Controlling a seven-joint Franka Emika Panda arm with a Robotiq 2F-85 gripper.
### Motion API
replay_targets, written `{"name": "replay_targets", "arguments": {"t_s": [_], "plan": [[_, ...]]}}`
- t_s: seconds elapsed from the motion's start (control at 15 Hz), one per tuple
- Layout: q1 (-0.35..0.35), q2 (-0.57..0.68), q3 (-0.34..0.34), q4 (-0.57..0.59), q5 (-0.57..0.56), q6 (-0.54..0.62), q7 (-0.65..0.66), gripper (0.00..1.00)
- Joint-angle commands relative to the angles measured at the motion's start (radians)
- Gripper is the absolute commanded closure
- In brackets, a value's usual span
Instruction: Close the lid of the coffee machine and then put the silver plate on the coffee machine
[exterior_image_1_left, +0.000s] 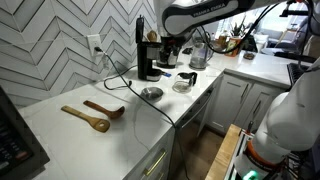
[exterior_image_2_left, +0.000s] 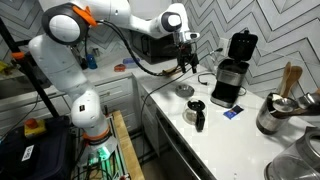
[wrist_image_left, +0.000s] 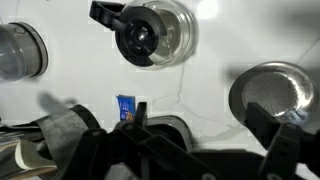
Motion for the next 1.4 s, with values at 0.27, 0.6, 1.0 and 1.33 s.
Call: {"name": "replay_targets", "arguments": {"t_s": [0.27, 0.6, 1.0, 1.33], "plan": [[0.019, 0.002, -0.023, -0.002, -0.002, -0.004, 0.002, 0.00], [0.014, 0.068, -0.011, 0.085, -0.154, 0.057, 0.036, 0.00], [0.041, 0.206, -0.011, 0.212, -0.373, 0.329, 0.151, 0.00], [0.056, 0.189, -0.028, 0.195, -0.347, 0.326, 0.132, 0.00]]}}
